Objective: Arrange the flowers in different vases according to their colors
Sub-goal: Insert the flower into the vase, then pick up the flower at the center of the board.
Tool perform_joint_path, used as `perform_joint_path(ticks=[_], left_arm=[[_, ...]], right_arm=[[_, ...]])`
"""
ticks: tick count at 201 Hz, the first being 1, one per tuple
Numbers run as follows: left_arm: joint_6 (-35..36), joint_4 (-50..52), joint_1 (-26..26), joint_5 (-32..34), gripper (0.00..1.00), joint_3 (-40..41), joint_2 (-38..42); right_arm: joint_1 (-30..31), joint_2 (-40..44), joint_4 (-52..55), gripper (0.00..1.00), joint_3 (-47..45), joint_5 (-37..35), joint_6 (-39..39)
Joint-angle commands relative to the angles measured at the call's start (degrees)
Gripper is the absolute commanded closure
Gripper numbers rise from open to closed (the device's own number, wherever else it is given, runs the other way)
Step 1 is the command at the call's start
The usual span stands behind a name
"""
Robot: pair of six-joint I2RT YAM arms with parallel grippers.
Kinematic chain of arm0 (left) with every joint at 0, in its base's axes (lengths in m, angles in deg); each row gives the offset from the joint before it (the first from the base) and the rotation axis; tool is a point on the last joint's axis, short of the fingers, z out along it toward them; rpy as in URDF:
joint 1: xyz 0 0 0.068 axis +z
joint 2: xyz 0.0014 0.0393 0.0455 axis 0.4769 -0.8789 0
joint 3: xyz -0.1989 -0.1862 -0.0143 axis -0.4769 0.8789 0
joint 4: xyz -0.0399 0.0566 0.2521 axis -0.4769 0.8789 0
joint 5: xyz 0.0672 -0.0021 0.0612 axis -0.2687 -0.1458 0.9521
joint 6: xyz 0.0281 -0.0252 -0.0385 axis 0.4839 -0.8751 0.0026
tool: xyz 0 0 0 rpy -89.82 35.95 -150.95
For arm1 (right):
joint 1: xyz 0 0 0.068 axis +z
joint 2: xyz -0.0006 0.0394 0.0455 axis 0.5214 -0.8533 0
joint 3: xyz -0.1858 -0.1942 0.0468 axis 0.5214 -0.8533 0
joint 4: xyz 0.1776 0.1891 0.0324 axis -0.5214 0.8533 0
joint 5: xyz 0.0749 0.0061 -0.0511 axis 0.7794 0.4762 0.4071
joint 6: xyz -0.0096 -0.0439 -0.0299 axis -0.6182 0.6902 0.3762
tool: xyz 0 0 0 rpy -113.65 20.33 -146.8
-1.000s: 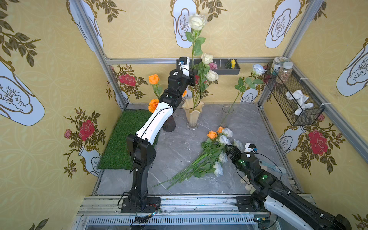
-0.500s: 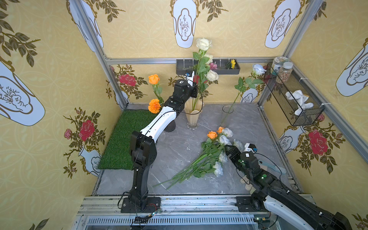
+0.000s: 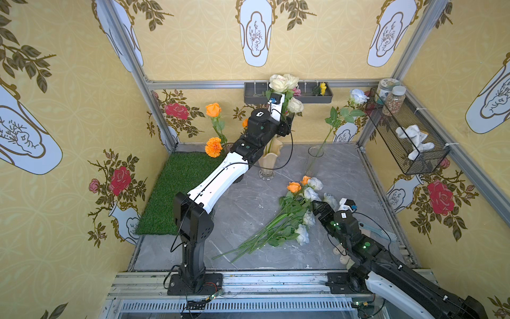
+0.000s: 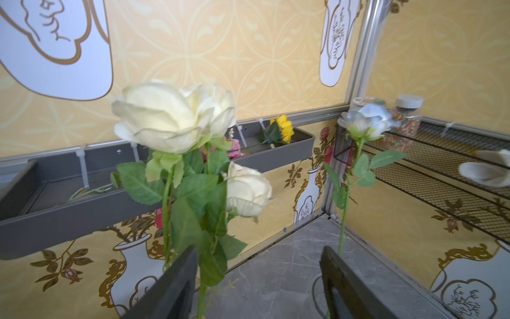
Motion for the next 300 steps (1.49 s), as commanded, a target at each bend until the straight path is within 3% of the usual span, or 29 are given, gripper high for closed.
perform_joint_path(ticks=[1,21,47,68,92,120,131,175,210,240,263,300], left_arm=[[2.5,1.8,-3.7,2.7,0.26,0.4,2.0],[1.8,4.2,-7.7,5.7,0.24,2.5,5.6],[-4.2,7.6,-11.1,8.2,0.23,10.0,13.3],[-8.6,10.4,-14.6,11.1,0.23,19.7,21.7],[-14.5,14.9,-18.5,14.6,0.2,31.2,30.9],[-27.1,25.4,-19.3,12.2,0.1,41.7,36.6],[-31.8,27.9,-19.5,11.1,0.0,45.8,37.8],[-45.0,26.9,-20.9,9.4,0.0,60.1,43.1],[-48.2,26.1,-21.0,7.1,0.01,61.6,40.5],[-49.1,28.4,-21.1,4.9,0.17,58.4,35.8],[-47.5,30.2,-21.1,4.0,0.21,54.1,33.5],[-47.5,28.5,-21.0,1.7,0.2,51.7,32.1]], right_arm=[[-0.1,0.8,-0.7,0.03,0.6,-0.1,0.9],[-0.1,1.9,0.7,0.03,1.0,0.2,1.3],[-0.2,3.1,2.9,0.03,1.8,0.8,1.1],[-0.7,2.7,7.5,0.03,4.8,2.8,1.2],[-2.1,-0.5,20.0,0.03,12.6,4.8,3.3],[-4.7,-6.3,33.2,0.03,21.2,9.5,7.4],[-5.2,-8.2,36.6,0.03,22.9,11.3,8.6],[-5.2,-9.6,40.2,0.03,21.7,19.1,10.2],[-5.2,-4.5,45.7,0.03,21.4,17.8,11.9],[-5.2,0.6,49.7,0.0,22.2,14.8,13.2],[-5.2,1.4,49.3,0.06,22.1,15.4,13.3],[-5.3,-4.6,45.7,0.19,23.0,19.2,13.6]])
